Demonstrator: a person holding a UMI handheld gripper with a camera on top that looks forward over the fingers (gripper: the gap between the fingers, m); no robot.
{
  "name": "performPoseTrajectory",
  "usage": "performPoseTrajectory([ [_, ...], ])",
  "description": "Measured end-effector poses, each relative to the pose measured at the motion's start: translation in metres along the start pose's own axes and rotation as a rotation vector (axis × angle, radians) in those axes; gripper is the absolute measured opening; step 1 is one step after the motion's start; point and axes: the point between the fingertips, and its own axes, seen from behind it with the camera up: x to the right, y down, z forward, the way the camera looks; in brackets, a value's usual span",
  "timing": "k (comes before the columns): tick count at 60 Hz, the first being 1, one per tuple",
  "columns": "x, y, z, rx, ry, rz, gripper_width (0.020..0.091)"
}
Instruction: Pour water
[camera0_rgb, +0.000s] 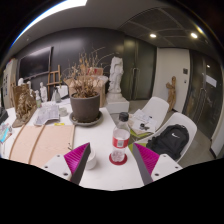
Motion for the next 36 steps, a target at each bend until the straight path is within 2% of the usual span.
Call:
performPoseTrajectory([
  [15,-0.061,-0.010,-0.118,-0.012,-0.016,-0.002,0.0858],
  [26,-0.097,0.006,-0.151,-0.038,-0.027,0.003,0.0852],
  [36,-0.103,0.014,-0.165,-0.058,-0.011,0.014,0.0860],
])
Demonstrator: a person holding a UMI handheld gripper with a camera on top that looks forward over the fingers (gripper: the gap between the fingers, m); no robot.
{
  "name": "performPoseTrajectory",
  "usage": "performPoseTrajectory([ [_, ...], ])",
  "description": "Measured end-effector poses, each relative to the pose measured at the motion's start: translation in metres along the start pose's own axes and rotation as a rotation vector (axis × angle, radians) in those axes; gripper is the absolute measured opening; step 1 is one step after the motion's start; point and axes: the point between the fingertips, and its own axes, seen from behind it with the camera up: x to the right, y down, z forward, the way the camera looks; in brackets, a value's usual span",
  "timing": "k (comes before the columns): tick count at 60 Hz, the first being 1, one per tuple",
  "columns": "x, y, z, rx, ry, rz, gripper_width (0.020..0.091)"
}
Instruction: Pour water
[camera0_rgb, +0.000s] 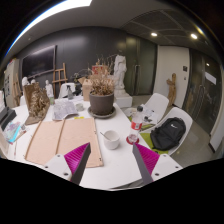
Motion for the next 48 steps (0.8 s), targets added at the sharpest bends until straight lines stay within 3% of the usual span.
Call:
performPoseTrajectory([
  [12,-0.012,0.003,-0.009,-0.020,-0.018,0.011,0.0858],
  [48,-0.015,-0.018,-0.025,0.030,0.017,-0.037,0.0857],
])
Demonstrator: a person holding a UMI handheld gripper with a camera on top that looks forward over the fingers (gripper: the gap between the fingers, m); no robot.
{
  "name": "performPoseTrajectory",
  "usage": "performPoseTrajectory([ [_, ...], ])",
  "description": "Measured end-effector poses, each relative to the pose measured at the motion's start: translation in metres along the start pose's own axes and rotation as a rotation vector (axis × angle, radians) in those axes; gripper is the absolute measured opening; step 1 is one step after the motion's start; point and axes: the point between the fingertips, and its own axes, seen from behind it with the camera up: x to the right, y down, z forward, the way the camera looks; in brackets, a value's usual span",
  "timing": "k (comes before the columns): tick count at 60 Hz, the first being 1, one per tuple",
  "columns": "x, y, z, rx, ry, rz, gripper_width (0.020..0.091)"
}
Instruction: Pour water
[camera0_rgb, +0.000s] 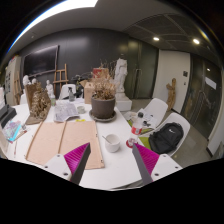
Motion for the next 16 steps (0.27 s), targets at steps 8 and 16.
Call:
performPoseTrajectory([
  [8,-0.0048,-0.0015,-0.0013,0.014,-0.006,0.003,0.0857],
  [16,-0.0060,-0.0035,-0.0002,0.019,0.007,-0.031,0.0855],
])
